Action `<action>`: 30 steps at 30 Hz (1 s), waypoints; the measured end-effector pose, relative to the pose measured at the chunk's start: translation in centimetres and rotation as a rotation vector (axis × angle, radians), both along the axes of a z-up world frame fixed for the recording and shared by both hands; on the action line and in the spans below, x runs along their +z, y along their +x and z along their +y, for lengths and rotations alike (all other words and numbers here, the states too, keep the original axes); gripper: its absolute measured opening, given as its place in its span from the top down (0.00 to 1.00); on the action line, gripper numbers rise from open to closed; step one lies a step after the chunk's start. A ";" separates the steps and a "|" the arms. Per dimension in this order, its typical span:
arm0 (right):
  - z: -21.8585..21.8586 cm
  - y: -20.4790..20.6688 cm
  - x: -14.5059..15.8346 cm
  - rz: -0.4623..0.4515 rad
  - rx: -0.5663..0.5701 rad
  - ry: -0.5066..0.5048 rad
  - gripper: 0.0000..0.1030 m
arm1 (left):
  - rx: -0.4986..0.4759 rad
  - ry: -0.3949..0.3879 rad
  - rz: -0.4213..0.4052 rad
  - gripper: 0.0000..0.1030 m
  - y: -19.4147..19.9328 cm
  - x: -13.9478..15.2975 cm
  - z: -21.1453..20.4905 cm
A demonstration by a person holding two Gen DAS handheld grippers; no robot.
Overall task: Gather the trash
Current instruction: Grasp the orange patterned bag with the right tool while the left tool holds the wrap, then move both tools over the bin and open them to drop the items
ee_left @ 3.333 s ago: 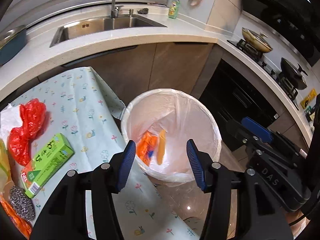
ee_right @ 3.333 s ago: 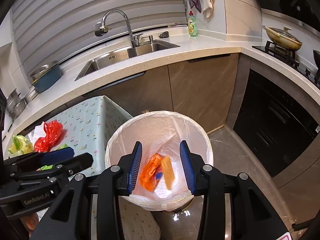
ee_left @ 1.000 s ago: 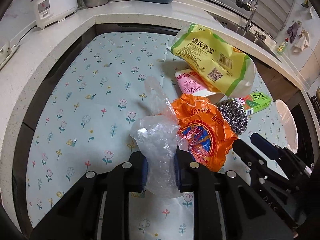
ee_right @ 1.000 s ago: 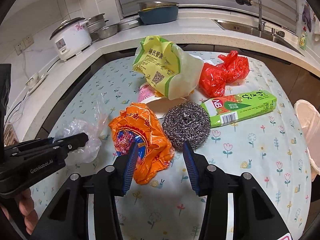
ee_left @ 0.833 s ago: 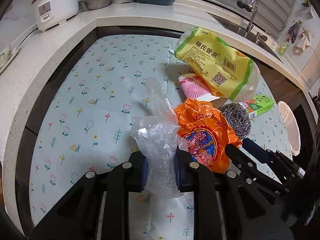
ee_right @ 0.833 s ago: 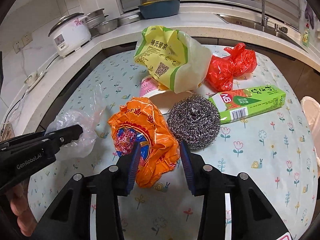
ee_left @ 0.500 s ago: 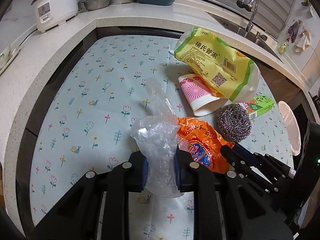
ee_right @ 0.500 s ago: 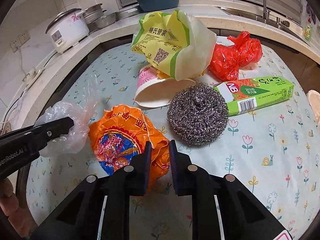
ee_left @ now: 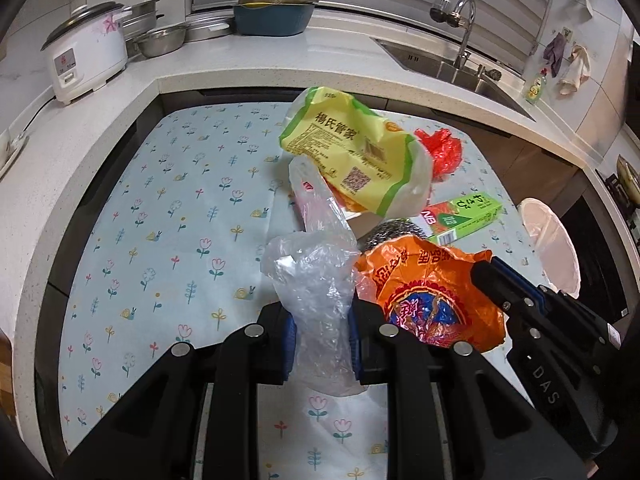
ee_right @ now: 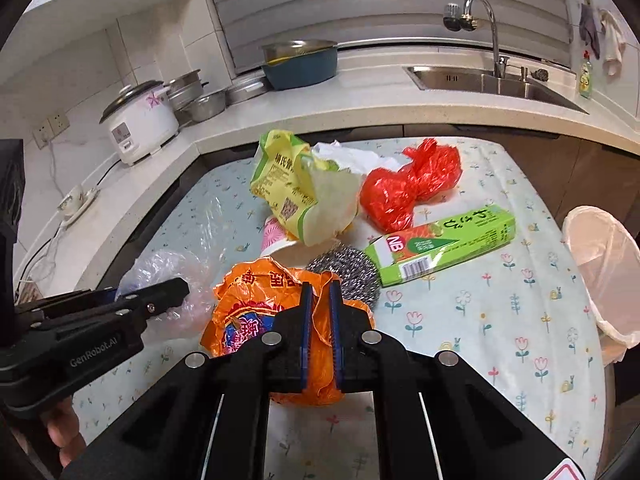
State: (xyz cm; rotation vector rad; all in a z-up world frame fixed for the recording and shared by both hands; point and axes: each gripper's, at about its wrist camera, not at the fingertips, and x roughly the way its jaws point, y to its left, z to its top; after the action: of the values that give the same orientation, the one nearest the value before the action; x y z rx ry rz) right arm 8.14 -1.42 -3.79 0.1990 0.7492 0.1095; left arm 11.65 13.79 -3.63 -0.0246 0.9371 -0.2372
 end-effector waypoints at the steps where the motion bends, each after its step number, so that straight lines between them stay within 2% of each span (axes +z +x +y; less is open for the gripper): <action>1: -0.6 -0.3 0.4 -0.011 -0.011 0.000 0.92 | -0.010 -0.002 -0.006 0.80 -0.2 0.3 -0.6; 13: -10.6 -3.4 3.0 -0.081 -0.200 -0.001 0.92 | -0.151 -0.014 -0.047 0.80 -1.9 2.6 -8.8; 30: -22.0 -6.5 3.3 -0.101 -0.378 -0.016 0.92 | -0.316 0.009 -0.063 0.80 -2.5 3.0 -20.6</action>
State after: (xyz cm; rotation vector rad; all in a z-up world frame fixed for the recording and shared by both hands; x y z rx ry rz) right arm 1.69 -23.41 -0.46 0.3141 0.6006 -0.2441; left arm 9.15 -6.77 -0.61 0.1396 0.8765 -0.5231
